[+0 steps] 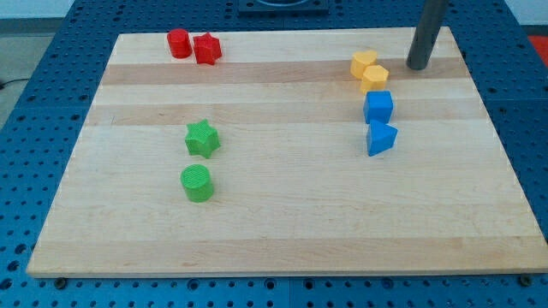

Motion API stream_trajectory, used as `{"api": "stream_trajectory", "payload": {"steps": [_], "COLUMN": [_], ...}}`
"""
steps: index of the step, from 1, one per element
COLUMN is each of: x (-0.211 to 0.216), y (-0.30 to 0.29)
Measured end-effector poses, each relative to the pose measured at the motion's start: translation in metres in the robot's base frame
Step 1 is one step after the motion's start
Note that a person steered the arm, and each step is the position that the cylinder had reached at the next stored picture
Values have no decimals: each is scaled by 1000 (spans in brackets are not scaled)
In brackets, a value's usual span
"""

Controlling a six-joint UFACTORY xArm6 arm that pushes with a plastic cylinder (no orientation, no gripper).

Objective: Slightly move the yellow hexagon towards the left

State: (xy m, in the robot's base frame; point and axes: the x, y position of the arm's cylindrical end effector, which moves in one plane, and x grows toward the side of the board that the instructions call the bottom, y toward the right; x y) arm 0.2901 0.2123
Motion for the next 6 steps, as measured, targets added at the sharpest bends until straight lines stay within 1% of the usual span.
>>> {"api": "stream_trajectory", "payload": {"steps": [3, 6], "x": [16, 29], "y": [-32, -48]}}
